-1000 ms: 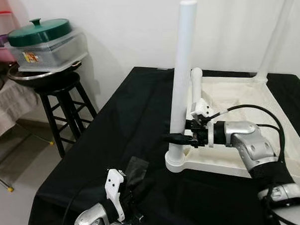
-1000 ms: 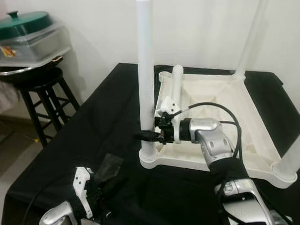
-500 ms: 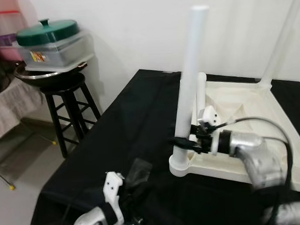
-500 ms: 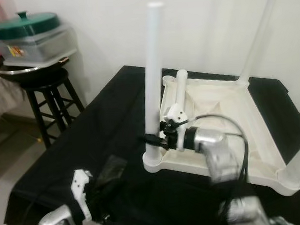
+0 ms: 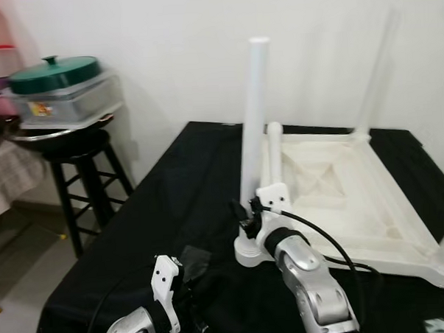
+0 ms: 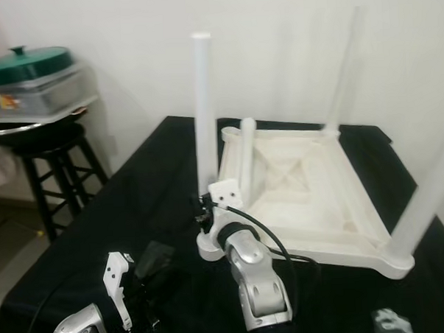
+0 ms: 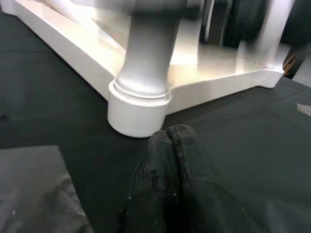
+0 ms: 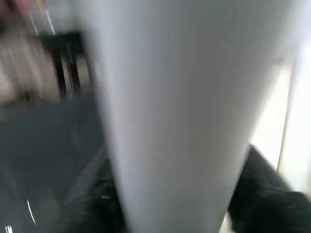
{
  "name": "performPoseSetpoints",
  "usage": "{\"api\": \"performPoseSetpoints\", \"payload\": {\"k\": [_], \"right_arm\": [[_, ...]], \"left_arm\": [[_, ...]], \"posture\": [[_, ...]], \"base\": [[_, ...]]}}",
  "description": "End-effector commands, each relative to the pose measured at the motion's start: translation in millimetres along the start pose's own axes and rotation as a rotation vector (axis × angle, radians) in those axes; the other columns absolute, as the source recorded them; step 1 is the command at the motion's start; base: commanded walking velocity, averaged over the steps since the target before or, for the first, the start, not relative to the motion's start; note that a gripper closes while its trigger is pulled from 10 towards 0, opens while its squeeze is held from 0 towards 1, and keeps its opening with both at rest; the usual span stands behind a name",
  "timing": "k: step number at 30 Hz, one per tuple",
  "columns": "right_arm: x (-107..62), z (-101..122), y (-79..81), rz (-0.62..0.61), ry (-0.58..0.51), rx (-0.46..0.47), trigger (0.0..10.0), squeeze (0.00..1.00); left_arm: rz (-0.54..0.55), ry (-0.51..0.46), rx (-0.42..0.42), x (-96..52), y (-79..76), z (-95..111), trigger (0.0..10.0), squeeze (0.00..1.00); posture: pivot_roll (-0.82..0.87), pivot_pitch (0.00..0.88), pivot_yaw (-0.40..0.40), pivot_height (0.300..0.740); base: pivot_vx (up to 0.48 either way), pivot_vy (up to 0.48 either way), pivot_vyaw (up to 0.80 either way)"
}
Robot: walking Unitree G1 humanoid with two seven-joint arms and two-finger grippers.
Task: Building children table
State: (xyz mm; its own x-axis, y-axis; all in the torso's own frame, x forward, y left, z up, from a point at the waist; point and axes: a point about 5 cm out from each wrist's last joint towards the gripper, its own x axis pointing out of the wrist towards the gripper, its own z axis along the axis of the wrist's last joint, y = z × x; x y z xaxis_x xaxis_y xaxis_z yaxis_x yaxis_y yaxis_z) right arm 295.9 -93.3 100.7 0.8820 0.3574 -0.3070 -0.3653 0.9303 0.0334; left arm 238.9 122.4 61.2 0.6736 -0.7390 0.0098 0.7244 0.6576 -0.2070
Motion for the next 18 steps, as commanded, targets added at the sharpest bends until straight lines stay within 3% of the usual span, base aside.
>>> {"api": "performPoseSetpoints", "payload": {"k": [1,4,5,7,8,11,12,15,16,17,18], "right_arm": [[-0.8,-5.2,-4.2,0.036,0.044,0.048,10.0,1.00],[-2.1,37.4,-15.4,0.275,-0.113,-0.070,10.0,1.00],[-2.1,37.4,-15.4,0.275,-0.113,-0.070,10.0,1.00],[-7.5,52.6,-25.6,0.416,-0.155,-0.179,10.0,1.00],[-10.5,57.2,-31.9,0.484,-0.162,-0.236,10.0,0.26],[-12.4,59.3,-35.9,0.522,-0.163,-0.271,10.0,0.26],[-14.9,62.7,-42.1,0.596,-0.155,-0.310,10.0,0.00],[-16.8,65.7,-47.6,0.666,-0.142,-0.340,10.0,0.00],[-18.4,69.6,-52.0,0.740,-0.127,-0.350,10.0,0.00],[-19.4,74.3,-56.2,0.805,-0.118,-0.343,5.5,0.00],[-19.4,74.3,-56.2,0.805,-0.118,-0.343,5.5,0.00]], "left_arm": [[0.011,0.007,-0.008,-1.5,0.6,-1.6,10.0,0.00],[0.014,0.003,-0.011,0.4,-0.1,-1.1,10.0,0.00],[0.014,0.003,-0.011,0.4,-0.1,-1.1,10.0,0.00],[0.014,0.001,-0.012,1.4,-0.4,-0.8,10.0,0.00],[0.014,0.000,-0.012,2.2,-0.5,-0.5,10.0,0.00],[0.014,-0.001,-0.012,2.6,-0.6,-0.3,10.0,0.00],[0.015,-0.003,-0.012,3.6,-0.5,0.0,10.0,0.00],[0.015,-0.005,-0.011,4.7,-0.5,0.3,10.0,0.00],[0.016,-0.006,-0.011,5.6,-0.4,0.5,10.0,0.00],[0.017,-0.006,-0.010,6.4,-0.3,0.6,10.0,0.00],[0.017,-0.006,-0.010,6.4,-0.3,0.6,10.0,0.00]], "posture": [[0.01,0.000,0.027,0.740],[0.01,0.000,0.019,0.740],[0.01,0.000,0.019,0.740],[0.01,0.000,0.016,0.740],[0.01,0.000,0.010,0.740],[0.01,0.000,0.010,0.740],[0.02,0.000,0.005,0.740],[0.02,0.000,0.001,0.740],[0.02,0.000,-0.004,0.740],[0.03,0.000,-0.007,0.740],[0.03,0.000,-0.007,0.740]], "base": [[0.000,0.000,0.00],[0.000,0.000,0.00],[0.000,0.000,0.00],[0.000,0.000,0.00],[0.000,0.000,0.00],[0.000,0.000,0.00],[0.000,0.000,0.00],[0.000,0.000,0.00],[0.000,0.000,0.00],[0.000,0.000,0.00],[0.000,0.000,0.00]]}}
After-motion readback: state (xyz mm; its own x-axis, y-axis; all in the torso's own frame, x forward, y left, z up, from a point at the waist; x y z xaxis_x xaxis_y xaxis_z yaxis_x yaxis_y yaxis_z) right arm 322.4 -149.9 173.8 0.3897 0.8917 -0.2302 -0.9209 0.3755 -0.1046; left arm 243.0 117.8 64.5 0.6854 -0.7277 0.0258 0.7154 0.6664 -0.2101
